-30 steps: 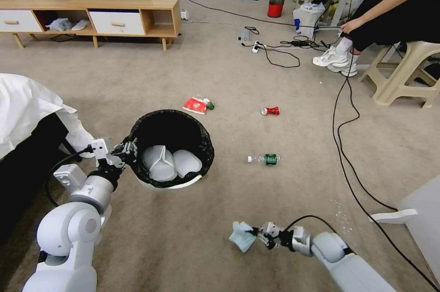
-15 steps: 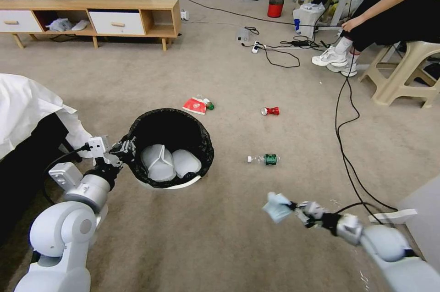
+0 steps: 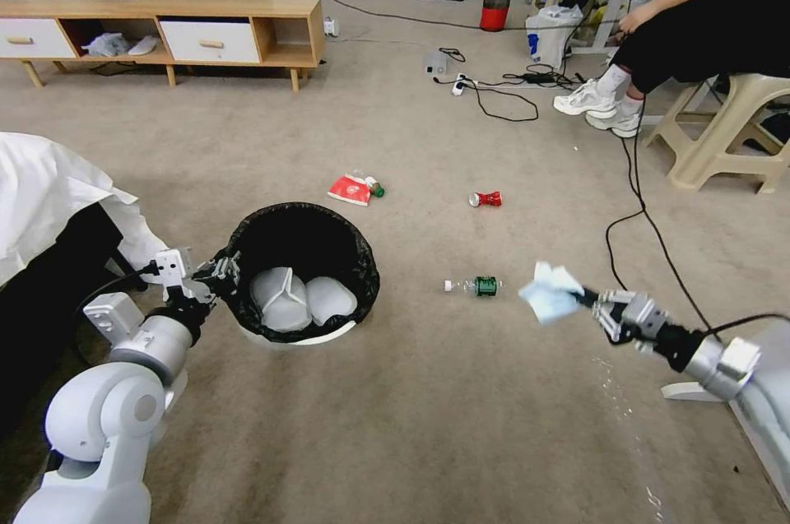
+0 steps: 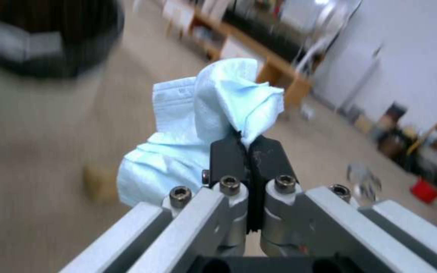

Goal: Pick up the trash bin and place the garbage on the floor into it.

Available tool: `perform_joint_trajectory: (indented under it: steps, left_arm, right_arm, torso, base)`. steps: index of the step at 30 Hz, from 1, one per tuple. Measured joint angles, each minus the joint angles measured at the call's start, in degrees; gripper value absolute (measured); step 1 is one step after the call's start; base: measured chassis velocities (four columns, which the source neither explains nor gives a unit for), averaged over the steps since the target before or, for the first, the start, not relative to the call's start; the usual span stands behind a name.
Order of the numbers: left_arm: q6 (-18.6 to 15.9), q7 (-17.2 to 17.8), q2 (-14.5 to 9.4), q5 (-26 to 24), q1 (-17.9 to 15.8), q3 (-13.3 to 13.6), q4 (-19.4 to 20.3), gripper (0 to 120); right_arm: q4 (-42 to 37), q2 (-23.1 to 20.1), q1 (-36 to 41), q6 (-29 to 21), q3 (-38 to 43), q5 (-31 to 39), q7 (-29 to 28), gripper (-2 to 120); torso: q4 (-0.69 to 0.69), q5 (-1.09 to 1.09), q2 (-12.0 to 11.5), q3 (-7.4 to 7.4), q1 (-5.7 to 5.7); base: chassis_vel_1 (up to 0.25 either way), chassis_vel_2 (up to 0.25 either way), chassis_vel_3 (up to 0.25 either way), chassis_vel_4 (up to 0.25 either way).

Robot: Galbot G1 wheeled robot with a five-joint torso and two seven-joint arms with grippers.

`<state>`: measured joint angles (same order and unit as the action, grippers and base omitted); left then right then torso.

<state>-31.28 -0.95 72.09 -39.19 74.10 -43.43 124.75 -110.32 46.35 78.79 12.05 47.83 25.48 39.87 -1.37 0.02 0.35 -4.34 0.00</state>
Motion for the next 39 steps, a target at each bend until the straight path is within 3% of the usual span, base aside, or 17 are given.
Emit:
perform_joint_trajectory:
  steps: [1,4,7,13,25,27,28,30,34,36,38,39]
  left_arm:
    - [0.0,0.0,0.0,0.0,0.0,0.0,0.0,7]
    - [-0.15,0.04,-0.1,0.12,0.62,0.89,0.28,7]
    - [-0.18,0.08,-0.09,0.24,0.75,1.21,0.29,7]
    - [-0.33,0.45,0.14,0.94,1.36,3.62,0.33,7]
    - [-0.89,2.27,-2.95,-0.41,-0.27,10.1,0.64,7]
    - [-1.08,3.65,-4.01,-2.81,-1.5,13.24,1.12,7]
    - [-1.08,3.65,-4.01,-2.81,-1.5,13.24,1.12,7]
    - [-1.0,4.41,-5.09,-4.49,-2.48,15.77,1.2,7]
    - [-0.57,4.78,-5.8,-5.64,-3.22,17.74,1.22,7]
    - [0.28,4.96,-6.13,-6.8,-4.26,19.94,1.2,7]
    - [0.36,4.96,-6.13,-6.9,-4.38,20.17,1.18,7]
    - [0.84,4.96,-6.14,-7.57,-5.11,21.67,0.89,7]
  right_arm:
    - [0.0,0.0,0.0,0.0,0.0,0.0,0.0,0]
    - [-8.72,-3.77,-1.37,-2.62,-1.94,8.94,-4.6,0]
    - [-10.32,-4.92,-1.88,-2.88,-2.66,11.06,-5.59,0]
    - [-13.94,-11.12,-4.4,-1.97,-6.26,19.2,-7.85,0]
    - [-16.25,-12.47,-5.49,-1.4,-10.95,20.39,-6.2,0]
    - [-16.94,-12.83,-4.89,-1.36,-11.88,20.12,-5.33,0]
    - [-16.94,-12.83,-4.89,-1.36,-11.88,20.12,-5.33,0]
    - [-17.28,-13.12,-4.33,-1.34,-12.31,19.83,-4.72,0]
    - [-17.39,-13.21,-3.72,-1.34,-12.33,19.41,-4.26,0]
    - [-17.39,-13.15,-3.03,-1.34,-12.36,18.74,-3.94,0]
    - [-17.38,-13.09,-2.98,-1.34,-12.4,18.61,-3.9,0]
    - [-17.24,-12.72,-2.85,-1.34,-12.68,17.99,-3.73,0]
  torso:
    - [0.0,0.0,0.0,0.0,0.0]
    - [0.01,-0.03,0.0,0.0,0.0]
    - [0.01,-0.02,0.0,0.0,0.0]
    - [0.0,-0.02,0.0,0.0,0.0]
    - [0.0,-0.01,0.0,0.0,0.0]
    - [0.0,-0.01,0.0,0.0,0.0]
    - [0.0,-0.01,0.0,0.0,0.0]
    - [-0.01,-0.01,0.0,0.0,0.0]
    - [0.0,-0.01,0.0,0.0,0.0]
    - [0.0,-0.01,0.0,0.0,0.0]
    - [0.0,-0.01,0.0,0.0,0.0]
    - [0.0,-0.01,0.0,0.0,0.0]
  base:
    - [0.0,0.0,0.0,0.0]
    - [0.0,0.0,0.0,0.0]
    - [0.0,0.0,0.0,0.0]
    - [0.0,0.0,0.0,0.0]
    - [0.0,0.0,0.0,0.0]
    - [0.0,0.0,0.0,0.0]
    - [0.0,0.0,0.0,0.0]
    - [0.0,0.0,0.0,0.0]
    - [0.0,0.0,0.0,0.0]
    - [0.0,0.0,0.0,0.0]
    - [0.0,0.0,0.0,0.0]
    - [0.0,0.0,0.0,0.0]
